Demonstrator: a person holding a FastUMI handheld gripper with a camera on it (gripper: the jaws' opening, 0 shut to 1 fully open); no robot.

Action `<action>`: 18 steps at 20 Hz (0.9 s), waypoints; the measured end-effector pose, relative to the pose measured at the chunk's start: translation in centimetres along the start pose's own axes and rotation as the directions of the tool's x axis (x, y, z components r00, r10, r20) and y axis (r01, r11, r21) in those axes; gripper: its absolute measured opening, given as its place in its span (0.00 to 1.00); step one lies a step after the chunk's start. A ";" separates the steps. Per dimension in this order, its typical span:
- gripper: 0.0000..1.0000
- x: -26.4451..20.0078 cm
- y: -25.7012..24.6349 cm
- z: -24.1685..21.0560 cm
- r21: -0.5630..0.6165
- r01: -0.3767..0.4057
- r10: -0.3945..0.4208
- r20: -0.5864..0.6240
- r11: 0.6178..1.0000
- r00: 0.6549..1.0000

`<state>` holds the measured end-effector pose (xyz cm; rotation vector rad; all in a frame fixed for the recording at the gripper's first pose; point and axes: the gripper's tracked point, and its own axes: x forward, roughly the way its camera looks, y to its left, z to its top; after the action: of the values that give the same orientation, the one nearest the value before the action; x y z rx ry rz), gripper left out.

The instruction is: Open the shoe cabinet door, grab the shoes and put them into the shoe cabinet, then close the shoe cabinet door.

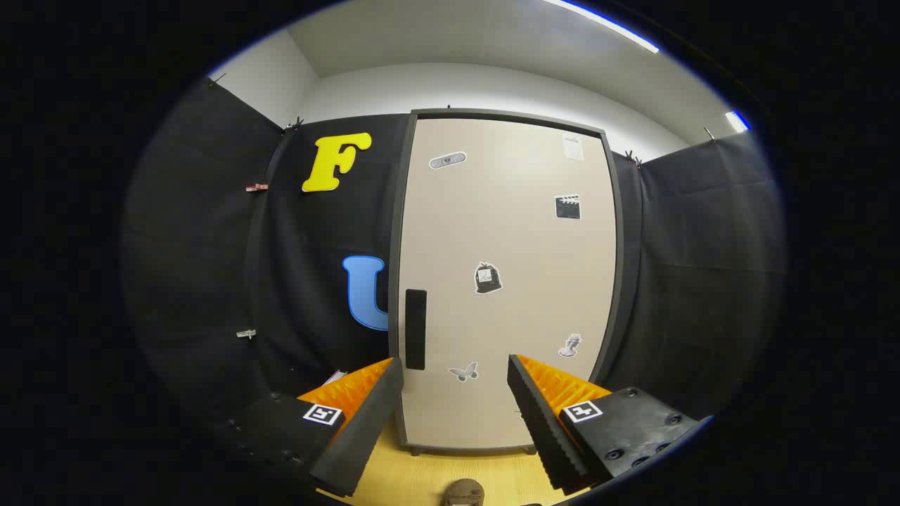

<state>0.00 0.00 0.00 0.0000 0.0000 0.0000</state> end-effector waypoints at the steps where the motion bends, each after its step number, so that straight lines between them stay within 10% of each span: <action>1: 0.98 0.1 0.0 0.0 -0.001 0.002 -0.002 0.001 1.000 1.000; 18: 0.98 2.0 1.2 -0.6 0.021 -0.003 0.004 -0.021 1.000 1.000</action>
<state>2.02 1.24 -0.64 0.0211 0.0207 0.0035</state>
